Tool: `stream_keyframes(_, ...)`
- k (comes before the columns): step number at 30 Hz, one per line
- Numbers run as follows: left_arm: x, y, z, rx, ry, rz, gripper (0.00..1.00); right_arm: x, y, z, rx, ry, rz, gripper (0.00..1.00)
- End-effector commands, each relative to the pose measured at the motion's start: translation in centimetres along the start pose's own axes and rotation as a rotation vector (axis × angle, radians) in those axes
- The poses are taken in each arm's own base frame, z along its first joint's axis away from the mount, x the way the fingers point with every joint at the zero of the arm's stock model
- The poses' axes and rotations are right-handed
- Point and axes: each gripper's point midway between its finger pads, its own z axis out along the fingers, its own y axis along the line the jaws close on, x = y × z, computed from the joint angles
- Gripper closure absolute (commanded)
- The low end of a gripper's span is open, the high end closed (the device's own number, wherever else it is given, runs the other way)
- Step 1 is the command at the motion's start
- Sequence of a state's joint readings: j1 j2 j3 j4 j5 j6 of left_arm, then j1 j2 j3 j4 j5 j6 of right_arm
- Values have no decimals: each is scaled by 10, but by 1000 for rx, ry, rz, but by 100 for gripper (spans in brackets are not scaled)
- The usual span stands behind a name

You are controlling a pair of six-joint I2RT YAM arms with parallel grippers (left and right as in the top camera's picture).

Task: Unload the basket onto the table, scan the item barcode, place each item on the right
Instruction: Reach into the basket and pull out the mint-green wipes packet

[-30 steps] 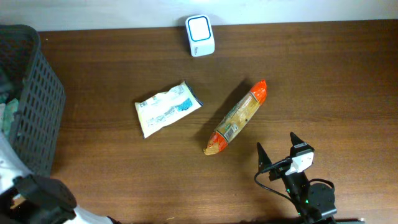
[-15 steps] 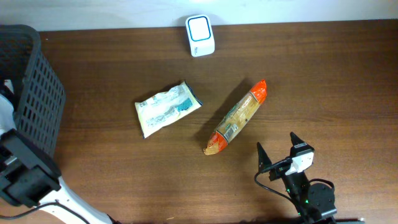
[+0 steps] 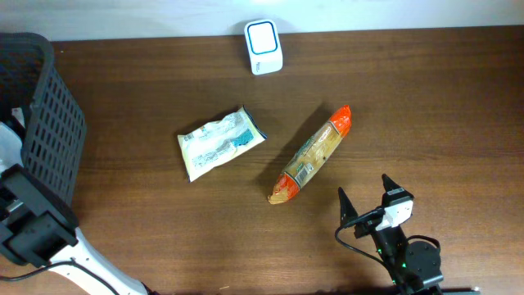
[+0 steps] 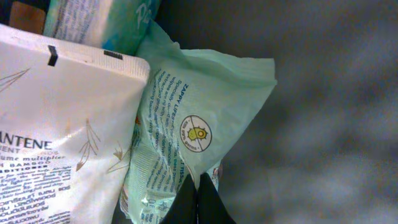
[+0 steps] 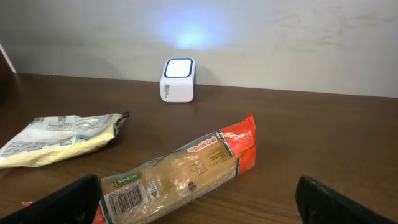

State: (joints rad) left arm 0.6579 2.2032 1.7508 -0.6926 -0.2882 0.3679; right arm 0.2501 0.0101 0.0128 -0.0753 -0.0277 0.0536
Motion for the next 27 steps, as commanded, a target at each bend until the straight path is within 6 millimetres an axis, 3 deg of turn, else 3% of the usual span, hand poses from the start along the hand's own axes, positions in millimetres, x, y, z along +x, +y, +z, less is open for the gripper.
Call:
stream_keyframes(1, 3, 2, -1, 1, 17, 1, 100, 3, 0, 0, -4, 4, 12, 1)
stream_keyframes(2, 1, 5, -6, -3, 6, -2, 94, 3, 0, 0, -4, 4, 11, 1)
stream_keyframes(3, -1, 6, -10, -5, 1, -3, 48, 3, 0, 0, -4, 4, 11, 1)
stream_keyframes(4, 0, 6, -10, -4, 4, -3, 29, 3, 0, 0, -4, 4, 11, 1)
stream_keyframes(7, 5, 5, -5, 2, 23, -1, 23, 3, 0, 0, -4, 4, 11, 1)
stream_keyframes(13, 19, 6, 26, 7, 66, -15, 26, 3, 0, 0, -4, 4, 11, 1)
stream_keyframes(14, 25, 6, 35, 12, 87, -18, 32, 3, 0, 0, -4, 4, 11, 1)
stream_keyframes(15, 28, 6, 39, 13, 96, -21, 44, 3, 0, 0, -4, 4, 11, 1)
stream_keyframes(19, 28, 9, 40, 9, 92, -27, 100, 3, 0, 0, -4, 4, 12, 1)
stream_keyframes(21, 27, 8, 37, 11, 92, -23, 100, 3, 0, 0, -4, 4, 11, 1)
stream_keyframes(24, 10, 14, 6, -6, 31, -38, 100, 3, 0, 0, -4, 4, 11, 1)
stream_keyframes(27, -27, 32, -58, -17, -129, -133, 100, 3, 0, 0, -4, 4, 11, 1)
